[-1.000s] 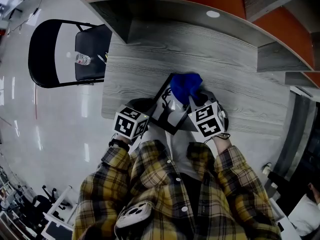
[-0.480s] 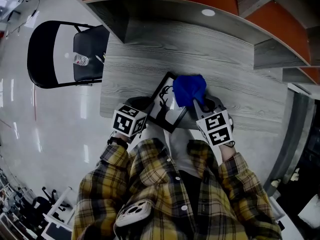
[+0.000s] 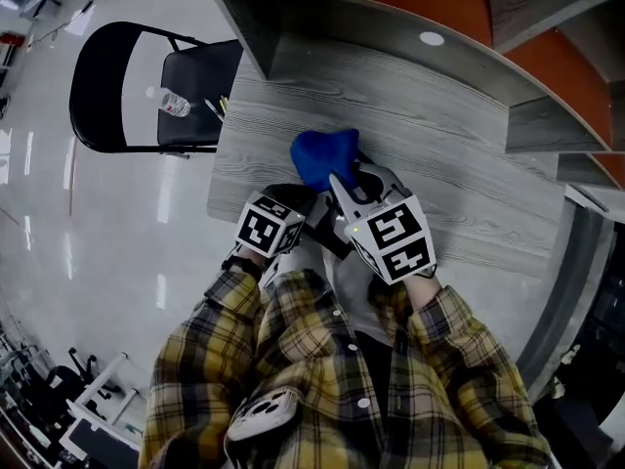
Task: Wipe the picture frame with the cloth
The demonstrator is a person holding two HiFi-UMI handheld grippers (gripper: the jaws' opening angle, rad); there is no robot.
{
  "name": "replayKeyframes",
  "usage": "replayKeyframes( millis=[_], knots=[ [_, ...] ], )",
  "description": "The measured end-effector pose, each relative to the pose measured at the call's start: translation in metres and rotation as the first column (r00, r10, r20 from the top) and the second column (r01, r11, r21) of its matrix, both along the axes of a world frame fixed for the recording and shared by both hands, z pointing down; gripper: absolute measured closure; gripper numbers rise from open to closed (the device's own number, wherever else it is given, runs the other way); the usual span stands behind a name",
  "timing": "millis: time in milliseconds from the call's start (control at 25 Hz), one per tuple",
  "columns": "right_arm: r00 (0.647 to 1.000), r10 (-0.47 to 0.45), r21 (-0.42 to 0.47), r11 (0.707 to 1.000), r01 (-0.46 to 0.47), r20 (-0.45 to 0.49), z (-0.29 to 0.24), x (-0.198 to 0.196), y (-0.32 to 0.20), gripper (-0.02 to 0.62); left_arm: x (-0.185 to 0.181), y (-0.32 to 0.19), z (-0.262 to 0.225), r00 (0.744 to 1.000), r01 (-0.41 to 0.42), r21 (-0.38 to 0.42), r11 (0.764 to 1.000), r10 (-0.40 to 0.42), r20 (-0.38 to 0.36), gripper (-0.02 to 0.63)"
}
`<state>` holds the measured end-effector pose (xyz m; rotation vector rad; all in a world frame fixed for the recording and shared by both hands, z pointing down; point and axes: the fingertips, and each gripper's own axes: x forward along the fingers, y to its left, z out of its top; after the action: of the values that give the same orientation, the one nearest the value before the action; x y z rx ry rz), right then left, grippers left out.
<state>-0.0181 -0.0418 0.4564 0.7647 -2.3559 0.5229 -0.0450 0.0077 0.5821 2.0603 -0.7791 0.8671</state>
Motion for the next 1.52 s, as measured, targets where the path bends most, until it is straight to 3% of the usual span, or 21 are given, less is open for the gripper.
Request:
replayKeyframes(
  millis=[240,520,1040,1120,1240,1360,1520],
  knots=[
    [0.955,-0.104,-0.157,0.986,0.062,-0.277,0.101,0.025,0.053,0.554,0.0,-0.003,-0.001,1.0,0.001,0.015,1.0,-0.001,-0.019,0.529],
    [0.951,-0.057,-0.191,0.982,-0.002,-0.302,0.118,0.045,0.062,0.554,-0.007,-0.002,0.007,1.0,0.007,-0.002,1.0,-0.007,-0.003,0.529],
    [0.929,0.062,-0.265,0.949,-0.168,-0.366,0.113,0.127,0.113,0.554,-0.007,0.0,0.001,1.0,0.003,-0.009,1.0,-0.003,-0.004,0.529],
    [0.937,0.092,-0.272,0.943,-0.191,-0.338,0.112,0.135,0.12,0.554,-0.006,0.0,0.002,1.0,0.0,-0.008,1.0,0.0,-0.003,0.529],
    [0.964,0.144,-0.274,0.94,-0.204,-0.222,0.087,0.124,0.119,0.554,-0.005,-0.001,0.001,1.0,0.002,-0.007,1.0,-0.002,-0.01,0.529],
    [0.981,0.18,-0.254,0.948,-0.191,-0.066,0.044,0.091,0.104,0.554,-0.005,0.001,0.001,1.0,-0.007,-0.012,1.0,0.007,-0.009,0.529],
    [0.985,0.136,-0.182,0.977,-0.115,0.107,-0.015,0.034,0.08,0.554,-0.003,0.001,0.002,1.0,-0.028,-0.019,0.999,0.028,-0.009,0.528]
  ],
)
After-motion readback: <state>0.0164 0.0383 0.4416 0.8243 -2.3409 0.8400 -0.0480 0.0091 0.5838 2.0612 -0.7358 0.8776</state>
